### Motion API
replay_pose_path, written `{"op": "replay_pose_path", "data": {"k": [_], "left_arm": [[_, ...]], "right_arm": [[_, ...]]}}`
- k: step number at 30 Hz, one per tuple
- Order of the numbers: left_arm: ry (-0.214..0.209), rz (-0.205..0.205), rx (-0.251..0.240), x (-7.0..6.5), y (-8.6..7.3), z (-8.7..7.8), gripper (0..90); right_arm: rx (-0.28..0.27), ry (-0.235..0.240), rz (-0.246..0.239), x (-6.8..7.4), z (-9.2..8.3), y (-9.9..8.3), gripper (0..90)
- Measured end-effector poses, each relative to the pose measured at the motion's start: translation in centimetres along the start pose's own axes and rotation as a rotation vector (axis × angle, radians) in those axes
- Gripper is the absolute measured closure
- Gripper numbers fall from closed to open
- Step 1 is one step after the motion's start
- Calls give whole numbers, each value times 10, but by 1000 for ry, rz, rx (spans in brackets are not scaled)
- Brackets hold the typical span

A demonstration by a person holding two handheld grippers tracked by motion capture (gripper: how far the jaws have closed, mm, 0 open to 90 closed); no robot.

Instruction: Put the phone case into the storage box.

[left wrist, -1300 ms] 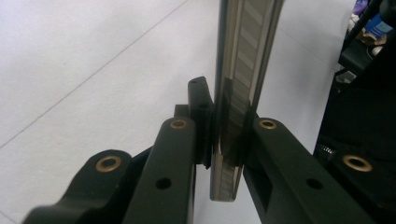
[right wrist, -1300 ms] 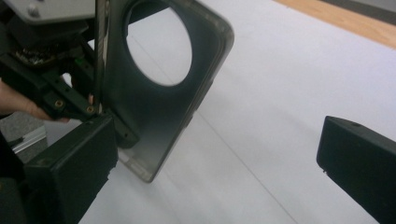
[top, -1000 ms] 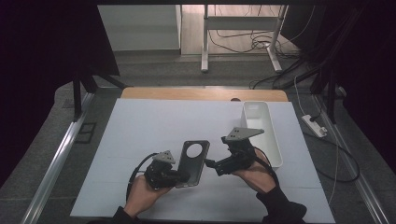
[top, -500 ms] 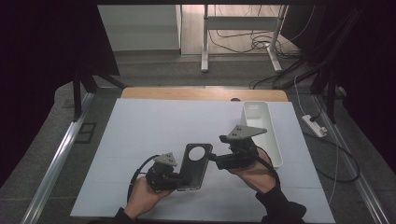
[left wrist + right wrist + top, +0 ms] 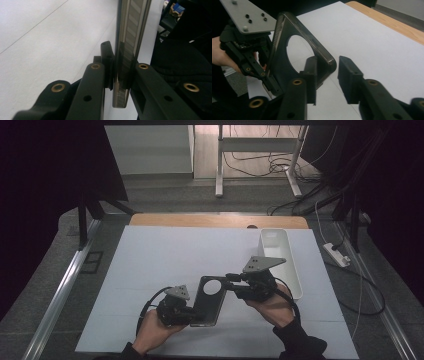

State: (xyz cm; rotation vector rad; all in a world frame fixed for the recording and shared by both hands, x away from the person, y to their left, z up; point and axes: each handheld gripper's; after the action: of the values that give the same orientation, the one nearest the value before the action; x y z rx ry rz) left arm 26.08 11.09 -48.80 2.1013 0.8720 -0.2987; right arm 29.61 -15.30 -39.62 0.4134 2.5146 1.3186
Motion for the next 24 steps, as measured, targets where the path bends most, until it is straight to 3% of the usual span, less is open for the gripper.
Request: {"op": "replay_pose_path", "data": {"k": [7, 24], "left_arm": [[-15, 12, 0, 1, 0, -1, 842], [-32, 22, -20, 7, -1, 3, 817]], "right_arm": [[-29, 23, 8, -1, -4, 0, 767], [-43, 50, 38, -2, -6, 1, 789]]}}
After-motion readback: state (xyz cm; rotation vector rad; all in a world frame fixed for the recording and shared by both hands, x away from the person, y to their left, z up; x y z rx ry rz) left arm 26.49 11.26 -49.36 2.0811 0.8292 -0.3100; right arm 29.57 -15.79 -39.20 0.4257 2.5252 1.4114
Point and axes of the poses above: each handheld gripper's, and its own axes: z roughly forward along the jaws, y roughly out of its top, x roughly to its left, and after that the axes turned 11 degrees about -z, right-handed
